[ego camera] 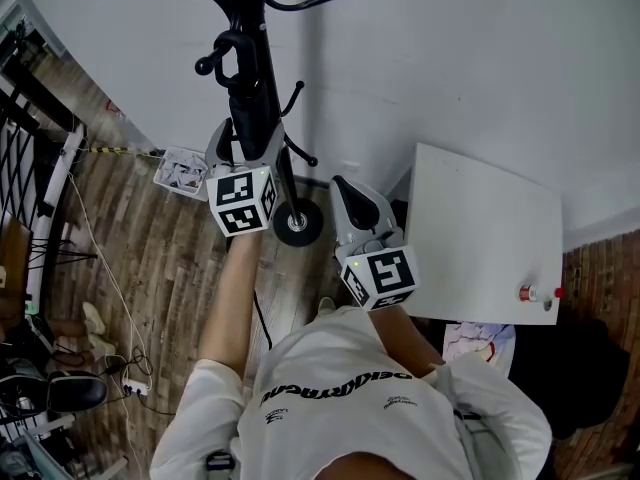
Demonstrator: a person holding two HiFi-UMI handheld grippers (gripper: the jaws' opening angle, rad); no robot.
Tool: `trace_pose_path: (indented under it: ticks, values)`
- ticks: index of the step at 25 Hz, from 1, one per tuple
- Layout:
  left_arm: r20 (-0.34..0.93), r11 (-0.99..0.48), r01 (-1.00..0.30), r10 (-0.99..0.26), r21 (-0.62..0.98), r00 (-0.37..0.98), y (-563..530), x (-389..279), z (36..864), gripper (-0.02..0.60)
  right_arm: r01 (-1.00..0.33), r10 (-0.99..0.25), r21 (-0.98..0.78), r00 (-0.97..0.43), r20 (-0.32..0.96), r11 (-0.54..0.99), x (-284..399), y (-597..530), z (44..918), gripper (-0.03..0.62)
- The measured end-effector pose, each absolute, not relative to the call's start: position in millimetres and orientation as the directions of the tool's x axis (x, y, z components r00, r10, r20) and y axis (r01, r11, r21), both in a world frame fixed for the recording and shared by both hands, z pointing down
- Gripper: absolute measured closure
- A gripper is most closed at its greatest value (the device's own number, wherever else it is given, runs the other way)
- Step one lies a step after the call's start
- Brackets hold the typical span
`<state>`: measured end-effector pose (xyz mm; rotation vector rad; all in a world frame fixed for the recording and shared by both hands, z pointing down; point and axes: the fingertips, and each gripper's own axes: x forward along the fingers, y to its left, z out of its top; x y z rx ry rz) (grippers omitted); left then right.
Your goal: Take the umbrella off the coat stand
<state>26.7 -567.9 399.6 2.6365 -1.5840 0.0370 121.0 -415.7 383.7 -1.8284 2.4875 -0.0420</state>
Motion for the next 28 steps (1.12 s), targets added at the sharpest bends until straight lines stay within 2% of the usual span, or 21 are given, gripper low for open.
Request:
trace_pose_path:
  ticks: [8, 9, 11, 16, 28]
  values:
    - [0.084, -0.461, -0.887, -0.883, 0.037, 0.462, -586.6, 30.7, 410.7, 0.215, -0.956, -0.958, -0.060, -0.286, -0.020, 0.286, 130.8, -419.5, 388.8, 0.597]
    - [0.085, -0.460, -0.887, -0.883, 0.033, 0.461, -588.4, 31.0, 411.3, 0.221, -0.956, -0.958, -0.061, -0.285, -0.019, 0.285, 131.5, -420.4, 388.9, 0.598]
    - [0.083, -0.459, -0.888, -0.884, 0.026, 0.459, -590.9, 31.0, 410.8, 0.282, -0.956, -0.958, -0.062, -0.286, -0.020, 0.286, 132.0, -421.1, 388.8, 0.598]
    - [0.078, -0.473, -0.880, -0.877, 0.038, 0.475, -589.5, 35.1, 411.7, 0.310, -0.955, -0.957, -0.059, -0.289, -0.023, 0.290, 132.7, -418.3, 390.8, 0.597]
    - [0.080, -0.457, -0.889, -0.885, 0.033, 0.459, -581.1, 30.8, 401.5, 0.321, -0.958, -0.959, -0.044, -0.282, -0.030, 0.283, 136.4, -412.5, 388.1, 0.599]
